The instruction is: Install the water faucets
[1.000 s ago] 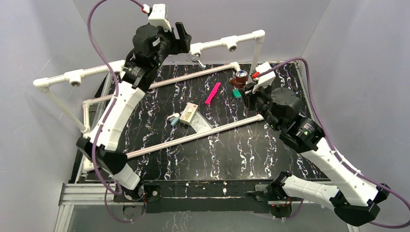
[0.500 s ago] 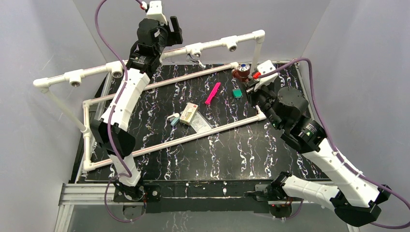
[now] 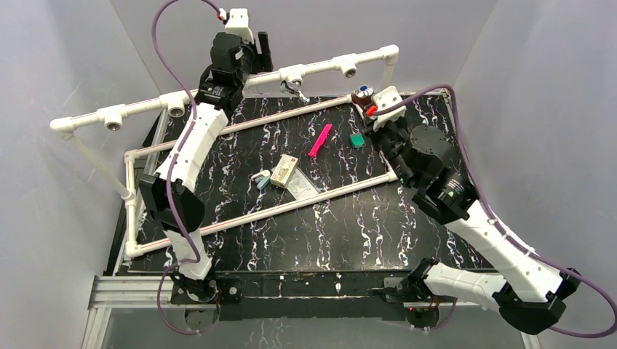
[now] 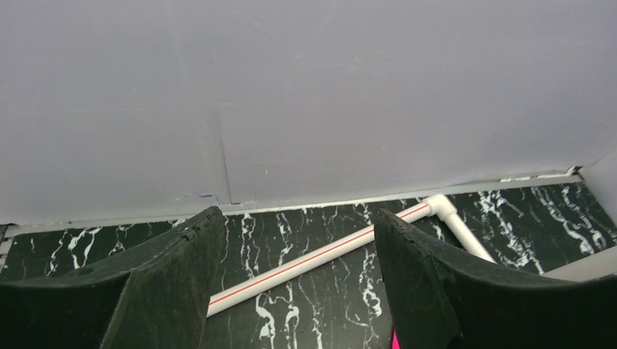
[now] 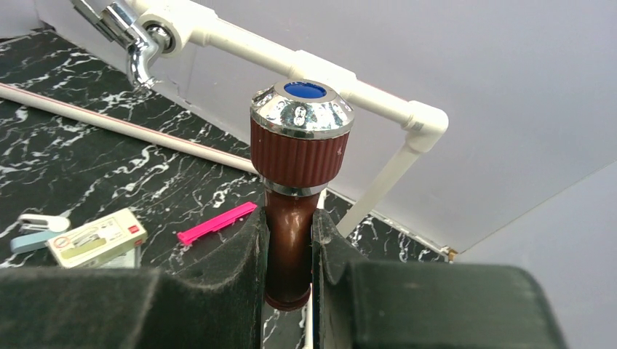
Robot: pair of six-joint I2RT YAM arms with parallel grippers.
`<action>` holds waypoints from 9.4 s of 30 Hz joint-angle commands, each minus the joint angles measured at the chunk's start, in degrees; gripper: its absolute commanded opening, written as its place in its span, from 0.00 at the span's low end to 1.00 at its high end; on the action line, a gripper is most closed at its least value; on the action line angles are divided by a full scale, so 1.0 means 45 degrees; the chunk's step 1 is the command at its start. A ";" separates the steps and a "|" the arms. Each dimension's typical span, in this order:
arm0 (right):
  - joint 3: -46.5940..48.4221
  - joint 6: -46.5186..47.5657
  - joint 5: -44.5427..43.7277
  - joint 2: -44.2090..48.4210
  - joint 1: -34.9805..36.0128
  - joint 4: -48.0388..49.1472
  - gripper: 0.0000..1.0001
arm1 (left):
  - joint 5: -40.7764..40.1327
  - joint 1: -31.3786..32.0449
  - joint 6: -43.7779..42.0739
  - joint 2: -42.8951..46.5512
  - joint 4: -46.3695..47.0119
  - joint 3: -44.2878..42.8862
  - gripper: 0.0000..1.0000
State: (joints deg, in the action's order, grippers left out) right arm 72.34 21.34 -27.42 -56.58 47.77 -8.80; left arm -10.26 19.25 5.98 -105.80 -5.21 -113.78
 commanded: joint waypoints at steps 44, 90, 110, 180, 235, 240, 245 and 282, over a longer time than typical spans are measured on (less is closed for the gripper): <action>-0.2476 0.0599 0.2755 -0.2216 -0.3008 0.7924 0.01 | -0.0884 -0.0033 -0.0860 0.1279 0.0260 0.3267 0.73; -0.3428 0.2082 0.3791 -0.3103 -0.3238 0.9903 0.01 | -0.0825 -0.0037 -0.0782 0.1148 0.0258 0.3293 0.73; -0.4040 0.2831 0.3845 -0.3874 -0.2868 1.0743 0.01 | -0.0709 -0.0031 -0.0572 0.1053 0.0260 0.3346 0.73; -0.1085 -0.9911 0.0762 -0.3288 -0.4036 0.8132 0.01 | -0.0667 -0.0037 -0.0468 0.1312 0.0160 0.3976 0.73; -0.1347 -2.4090 0.3056 -0.3308 -0.6355 0.5195 0.01 | -0.0337 -0.0038 -0.0072 0.1463 -0.0186 0.3990 0.74; -0.0905 -2.2064 0.3066 -0.3471 -0.6354 0.5608 0.15 | -0.0259 -0.0029 0.0057 0.1367 -0.0112 0.3996 0.74; -0.0752 -2.0932 0.2953 -0.3706 -0.6348 0.6200 0.28 | -0.0288 -0.0038 0.0036 0.1362 -0.0146 0.3973 0.74; -0.0738 -2.0580 0.4186 -0.5325 -0.6318 0.7564 0.01 | -0.0323 -0.0058 -0.0254 0.1294 0.0006 0.4307 0.74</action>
State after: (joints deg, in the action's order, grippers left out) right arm 69.32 -61.47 -5.48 -80.09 20.16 20.82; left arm -14.17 17.67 6.04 -99.42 6.90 -98.56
